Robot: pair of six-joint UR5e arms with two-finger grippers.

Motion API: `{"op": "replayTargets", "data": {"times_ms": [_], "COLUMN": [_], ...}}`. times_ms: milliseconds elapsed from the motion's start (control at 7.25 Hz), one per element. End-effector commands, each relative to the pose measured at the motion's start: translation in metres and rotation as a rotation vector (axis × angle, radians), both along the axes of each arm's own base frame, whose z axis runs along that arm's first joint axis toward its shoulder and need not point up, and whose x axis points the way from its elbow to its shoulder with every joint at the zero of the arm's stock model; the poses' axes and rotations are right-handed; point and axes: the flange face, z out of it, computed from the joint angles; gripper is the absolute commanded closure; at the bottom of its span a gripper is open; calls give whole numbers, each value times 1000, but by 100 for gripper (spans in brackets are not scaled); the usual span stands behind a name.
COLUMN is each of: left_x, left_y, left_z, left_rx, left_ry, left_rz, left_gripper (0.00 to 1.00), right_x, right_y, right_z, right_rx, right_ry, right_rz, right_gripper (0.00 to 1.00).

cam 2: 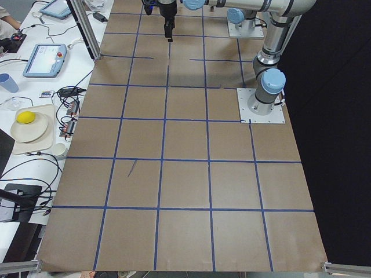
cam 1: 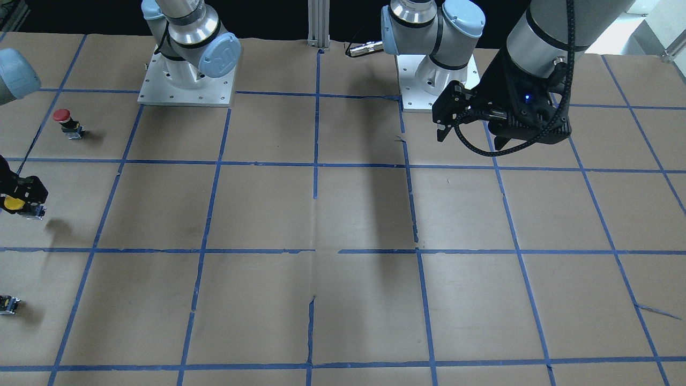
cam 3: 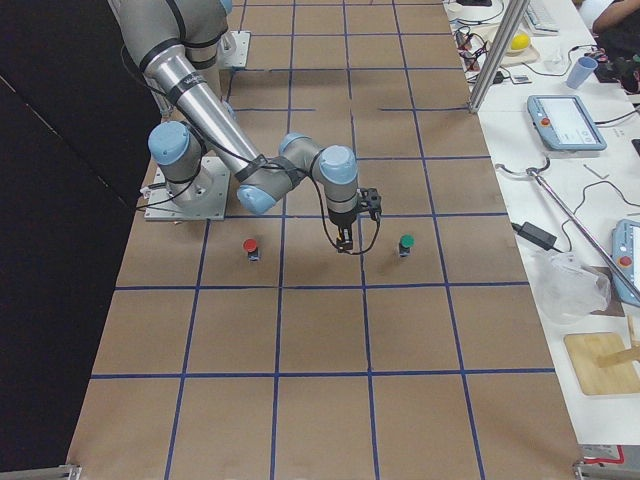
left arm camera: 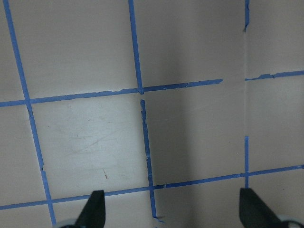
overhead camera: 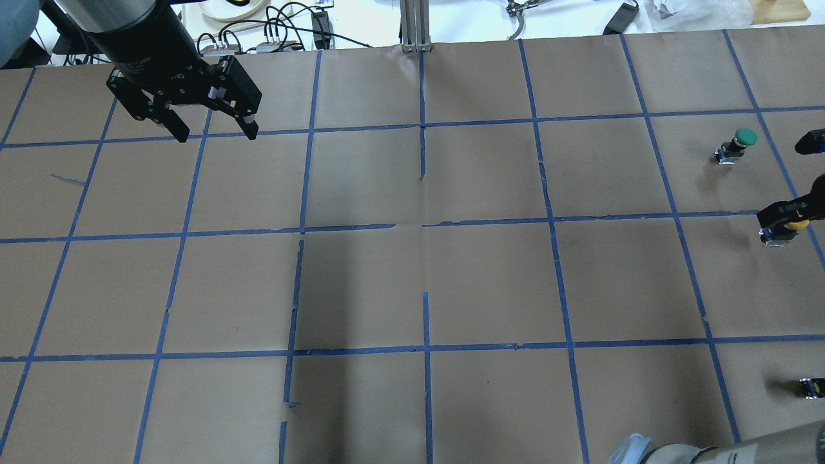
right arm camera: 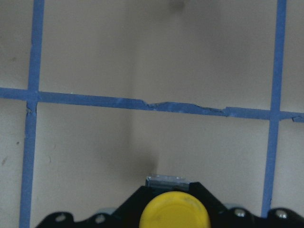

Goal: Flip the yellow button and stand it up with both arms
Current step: 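Lower the yellow button upright onto the table with the right gripper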

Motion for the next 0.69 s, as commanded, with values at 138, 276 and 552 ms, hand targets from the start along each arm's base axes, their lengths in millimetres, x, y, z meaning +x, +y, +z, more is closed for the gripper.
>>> {"op": "replayTargets", "data": {"times_ms": [138, 276, 552], "left_x": [0, 1, 1], "left_y": [-2, -2, -3], "left_z": [1, 2, 2], "left_rx": [-6, -12, -13], "left_ry": [1, 1, 3], "left_rz": [2, 3, 3], "left_gripper": [1, 1, 1], "right_x": [4, 3, 3], "right_y": [4, 4, 3], "right_z": [-8, -9, -14], "right_rx": [8, 10, 17], "right_ry": [-12, -14, -18], "right_rz": [0, -1, -4], "right_gripper": [75, 70, 66]}}
